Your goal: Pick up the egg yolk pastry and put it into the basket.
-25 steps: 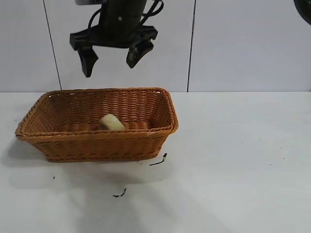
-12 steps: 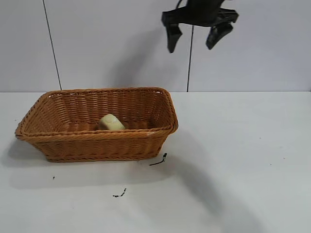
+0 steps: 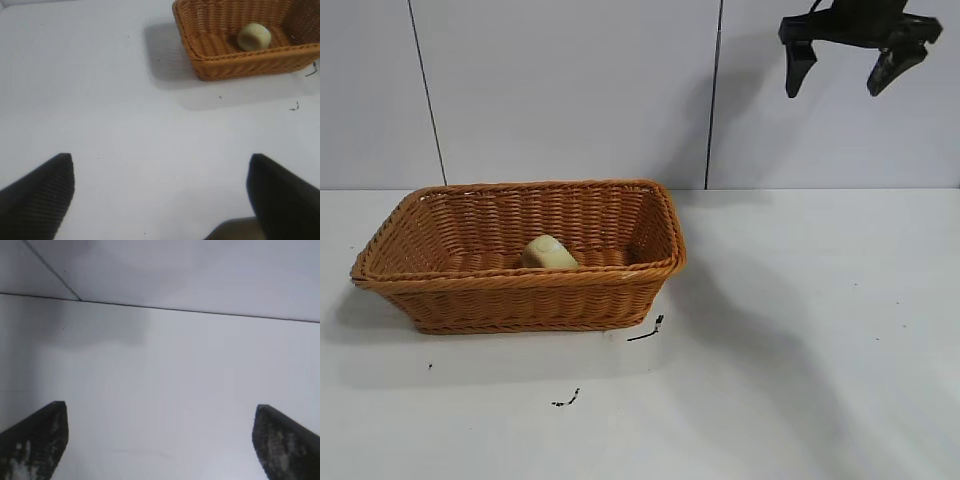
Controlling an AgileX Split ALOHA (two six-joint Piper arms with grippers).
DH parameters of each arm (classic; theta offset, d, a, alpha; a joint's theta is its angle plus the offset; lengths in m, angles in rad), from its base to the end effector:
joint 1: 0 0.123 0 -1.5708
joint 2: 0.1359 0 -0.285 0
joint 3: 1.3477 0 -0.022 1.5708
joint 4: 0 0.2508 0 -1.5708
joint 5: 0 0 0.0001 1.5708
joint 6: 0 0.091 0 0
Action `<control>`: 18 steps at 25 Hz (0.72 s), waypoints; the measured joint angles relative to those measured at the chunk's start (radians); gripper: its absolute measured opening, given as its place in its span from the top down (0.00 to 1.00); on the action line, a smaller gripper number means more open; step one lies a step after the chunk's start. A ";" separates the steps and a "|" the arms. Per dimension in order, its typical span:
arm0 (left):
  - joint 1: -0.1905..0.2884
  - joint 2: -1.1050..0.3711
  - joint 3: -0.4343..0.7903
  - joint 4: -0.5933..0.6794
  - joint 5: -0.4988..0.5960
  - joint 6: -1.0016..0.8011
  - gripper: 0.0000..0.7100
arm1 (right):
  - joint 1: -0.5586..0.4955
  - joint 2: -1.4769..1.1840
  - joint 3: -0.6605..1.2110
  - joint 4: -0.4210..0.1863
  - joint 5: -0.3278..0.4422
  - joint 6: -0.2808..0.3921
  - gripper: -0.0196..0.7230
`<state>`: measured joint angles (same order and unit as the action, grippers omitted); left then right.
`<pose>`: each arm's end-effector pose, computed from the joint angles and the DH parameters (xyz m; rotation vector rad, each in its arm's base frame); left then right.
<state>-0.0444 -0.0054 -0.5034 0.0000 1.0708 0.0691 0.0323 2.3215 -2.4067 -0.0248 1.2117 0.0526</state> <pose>-0.0065 0.0003 0.2774 0.1160 2.0423 0.0154 0.5100 0.0144 0.2894 0.0234 2.6094 -0.0032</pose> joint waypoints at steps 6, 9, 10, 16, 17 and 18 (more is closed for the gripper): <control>0.000 0.000 0.000 0.000 0.000 0.000 0.02 | -0.017 -0.223 0.298 0.001 0.000 -0.007 0.04; 0.000 0.000 0.000 0.000 0.000 0.000 0.02 | -0.016 -0.374 0.496 0.009 -0.001 -0.007 0.04; 0.000 0.000 0.000 0.000 0.000 0.000 0.02 | -0.016 -0.431 0.557 0.010 -0.001 -0.007 0.04; 0.000 0.000 0.000 0.000 0.000 0.000 0.02 | -0.016 -0.786 0.995 0.011 -0.002 -0.007 0.04; 0.000 0.000 0.000 0.000 0.000 0.000 0.02 | -0.016 -0.849 1.062 0.007 -0.001 -0.007 0.04; 0.000 0.000 0.000 0.000 0.000 0.000 0.02 | -0.016 -0.912 1.115 0.000 0.000 -0.007 0.04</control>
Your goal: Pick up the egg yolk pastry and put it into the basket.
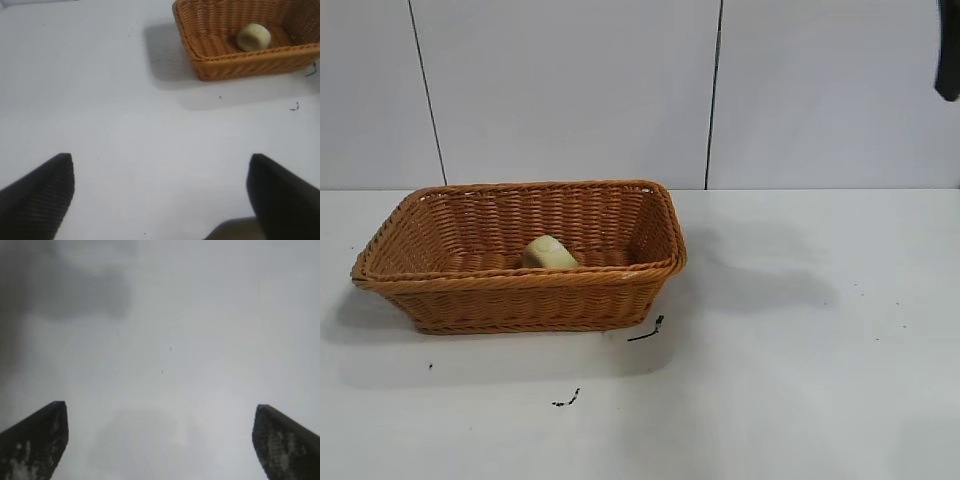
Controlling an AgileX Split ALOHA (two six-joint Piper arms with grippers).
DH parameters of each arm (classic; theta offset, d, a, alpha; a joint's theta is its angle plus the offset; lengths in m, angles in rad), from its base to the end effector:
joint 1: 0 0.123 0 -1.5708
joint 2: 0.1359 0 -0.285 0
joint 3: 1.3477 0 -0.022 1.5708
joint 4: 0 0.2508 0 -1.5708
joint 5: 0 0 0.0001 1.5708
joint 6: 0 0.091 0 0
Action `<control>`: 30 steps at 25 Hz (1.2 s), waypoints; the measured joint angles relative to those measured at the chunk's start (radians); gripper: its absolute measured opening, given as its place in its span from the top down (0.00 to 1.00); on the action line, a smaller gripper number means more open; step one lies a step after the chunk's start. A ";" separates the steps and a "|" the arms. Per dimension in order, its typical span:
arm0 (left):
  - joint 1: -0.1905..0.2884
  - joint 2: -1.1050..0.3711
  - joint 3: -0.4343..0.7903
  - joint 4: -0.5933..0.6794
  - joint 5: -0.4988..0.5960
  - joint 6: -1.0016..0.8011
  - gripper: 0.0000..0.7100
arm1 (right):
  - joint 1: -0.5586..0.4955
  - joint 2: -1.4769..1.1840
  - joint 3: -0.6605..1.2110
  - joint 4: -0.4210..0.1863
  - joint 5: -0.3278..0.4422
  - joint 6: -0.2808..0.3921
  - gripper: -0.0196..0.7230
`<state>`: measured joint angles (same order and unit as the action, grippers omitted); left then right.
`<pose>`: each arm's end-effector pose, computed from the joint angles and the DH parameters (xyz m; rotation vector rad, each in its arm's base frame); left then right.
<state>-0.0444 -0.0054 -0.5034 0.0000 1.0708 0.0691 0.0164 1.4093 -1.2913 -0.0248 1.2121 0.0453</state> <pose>-0.0065 0.0003 0.2774 0.1160 2.0423 0.0154 0.2733 0.0024 0.3360 0.0338 2.8128 -0.0203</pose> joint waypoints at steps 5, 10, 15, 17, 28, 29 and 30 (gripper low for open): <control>0.000 0.000 0.000 0.000 0.000 0.000 0.02 | 0.000 -0.273 0.271 -0.014 0.001 0.000 0.04; 0.000 0.000 0.000 0.000 0.000 0.000 0.02 | 0.000 -0.557 0.489 -0.014 0.002 -0.004 0.04; 0.000 0.000 0.000 0.000 0.000 0.000 0.02 | 0.000 -0.850 0.684 -0.002 -0.063 -0.011 0.04; 0.000 0.000 0.000 0.000 0.000 0.000 0.02 | 0.000 -0.962 0.754 0.011 -0.120 -0.033 0.04; 0.000 0.000 0.000 0.000 0.000 0.000 0.02 | 0.000 -1.382 0.803 0.035 -0.181 -0.071 0.04; 0.000 0.000 0.000 0.000 0.000 0.000 0.02 | 0.000 -1.401 0.803 0.035 -0.181 -0.071 0.04; 0.000 0.000 0.000 0.000 0.000 0.000 0.02 | 0.000 -1.409 0.803 0.035 -0.181 -0.071 0.04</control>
